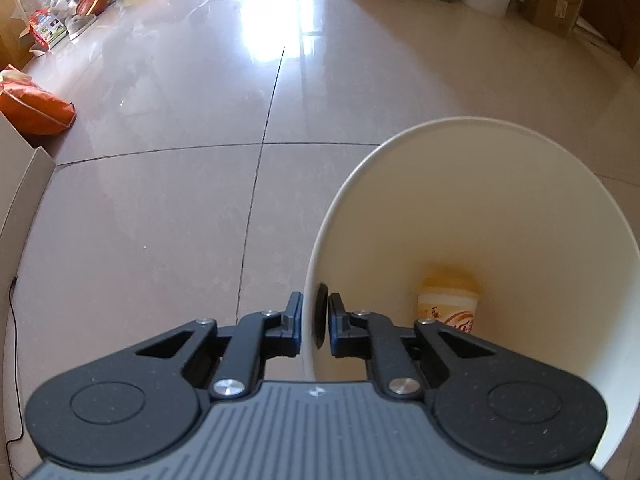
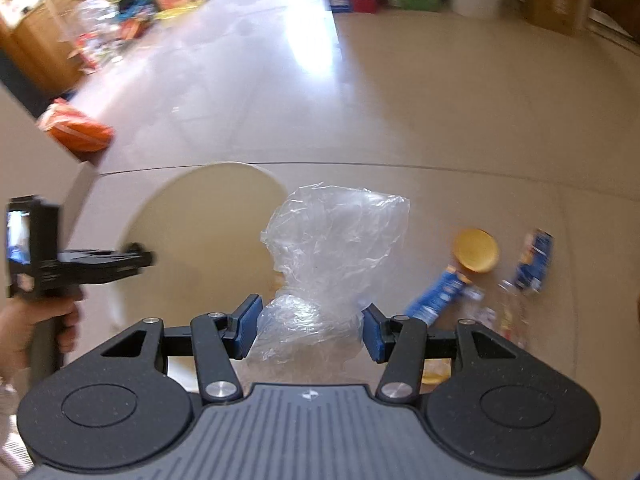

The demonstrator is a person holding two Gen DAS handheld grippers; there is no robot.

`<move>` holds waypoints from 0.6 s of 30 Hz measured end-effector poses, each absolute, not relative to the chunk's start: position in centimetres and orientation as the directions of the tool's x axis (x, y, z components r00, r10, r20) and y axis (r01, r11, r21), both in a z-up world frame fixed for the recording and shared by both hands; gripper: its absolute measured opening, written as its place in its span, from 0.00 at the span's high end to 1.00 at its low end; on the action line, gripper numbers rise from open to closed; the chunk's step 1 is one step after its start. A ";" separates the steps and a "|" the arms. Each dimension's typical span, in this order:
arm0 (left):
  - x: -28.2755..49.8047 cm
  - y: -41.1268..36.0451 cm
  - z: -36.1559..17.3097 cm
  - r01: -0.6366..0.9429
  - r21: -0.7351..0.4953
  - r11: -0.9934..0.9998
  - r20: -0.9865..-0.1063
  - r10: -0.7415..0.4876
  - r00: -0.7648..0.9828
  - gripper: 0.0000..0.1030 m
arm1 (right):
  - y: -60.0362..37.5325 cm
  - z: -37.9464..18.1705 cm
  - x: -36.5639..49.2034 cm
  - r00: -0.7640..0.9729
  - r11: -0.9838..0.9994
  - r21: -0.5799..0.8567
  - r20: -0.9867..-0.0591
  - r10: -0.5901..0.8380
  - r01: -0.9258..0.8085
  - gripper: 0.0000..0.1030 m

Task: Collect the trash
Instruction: 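Carry the plastic bag over the bin and open the right tool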

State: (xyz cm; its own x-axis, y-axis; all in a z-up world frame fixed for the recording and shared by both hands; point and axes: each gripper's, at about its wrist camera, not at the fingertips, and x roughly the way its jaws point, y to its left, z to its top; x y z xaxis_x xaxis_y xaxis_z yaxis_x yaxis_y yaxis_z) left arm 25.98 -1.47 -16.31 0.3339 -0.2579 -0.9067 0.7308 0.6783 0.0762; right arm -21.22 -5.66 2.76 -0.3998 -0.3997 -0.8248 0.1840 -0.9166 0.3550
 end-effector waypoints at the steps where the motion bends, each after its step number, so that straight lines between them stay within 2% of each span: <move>1: 26.0 -1.4 -16.3 0.730 0.072 0.680 -0.906 -0.261 0.333 0.90 | -6.4 3.2 -21.4 -0.401 -0.912 0.356 -0.820 -0.409 0.203 0.45; 9: 25.9 -1.2 -16.5 0.718 0.049 0.694 -0.911 -0.264 0.316 0.92 | -10.5 5.2 -22.7 -0.385 -0.885 0.376 -0.800 -0.459 0.274 0.45; 18: 25.8 -1.8 -16.5 0.736 0.083 0.672 -0.906 -0.257 0.337 0.91 | -12.7 4.5 -24.2 -0.341 -0.879 0.369 -0.819 -0.461 0.302 0.44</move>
